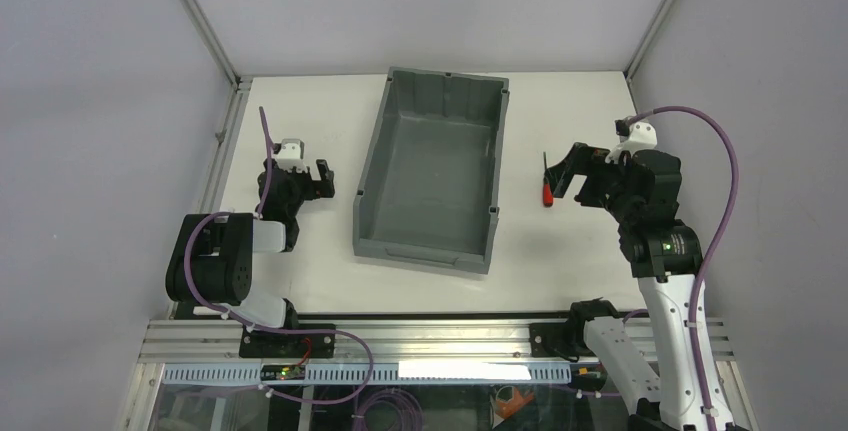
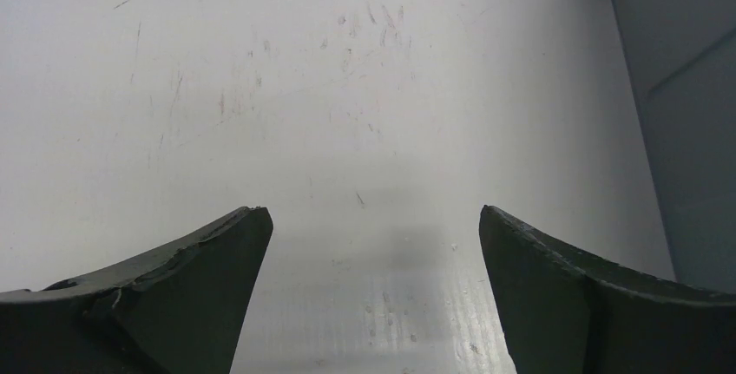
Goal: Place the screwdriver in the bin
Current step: Pick up the screwdriver from the center of the board.
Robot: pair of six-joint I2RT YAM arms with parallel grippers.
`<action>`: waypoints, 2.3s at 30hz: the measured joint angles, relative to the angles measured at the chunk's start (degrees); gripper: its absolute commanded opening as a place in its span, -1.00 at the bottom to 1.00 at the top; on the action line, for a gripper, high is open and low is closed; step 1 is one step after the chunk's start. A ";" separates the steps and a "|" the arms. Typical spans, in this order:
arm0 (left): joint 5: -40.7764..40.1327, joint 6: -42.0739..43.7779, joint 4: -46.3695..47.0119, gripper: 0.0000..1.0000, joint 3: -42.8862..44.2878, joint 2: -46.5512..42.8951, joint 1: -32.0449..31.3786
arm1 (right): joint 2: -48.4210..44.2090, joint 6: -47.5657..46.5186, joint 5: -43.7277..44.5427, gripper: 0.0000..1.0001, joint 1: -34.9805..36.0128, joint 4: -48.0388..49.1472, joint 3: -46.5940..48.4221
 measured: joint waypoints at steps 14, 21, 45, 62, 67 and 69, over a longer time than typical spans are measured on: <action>0.00 0.00 0.00 0.98 0.00 0.00 0.00 | 0.33 0.22 0.52 0.99 0.00 -0.02 0.00; 0.00 0.00 0.00 0.98 0.00 0.00 0.00 | 2.19 0.15 0.63 0.99 0.00 -1.07 1.53; 0.00 0.00 -0.02 0.98 0.00 0.00 0.00 | 27.89 -0.63 2.97 0.99 0.00 -16.39 21.51; -0.02 0.00 0.00 0.98 0.00 0.00 0.00 | 43.12 -0.24 10.14 0.75 0.00 -15.85 20.33; 0.00 0.00 0.00 0.98 0.00 0.00 0.00 | 47.43 -0.15 11.28 0.63 0.00 -14.32 19.45; 0.00 0.00 0.00 0.98 0.00 0.00 0.00 | 49.11 0.00 11.72 0.60 0.00 -13.66 19.17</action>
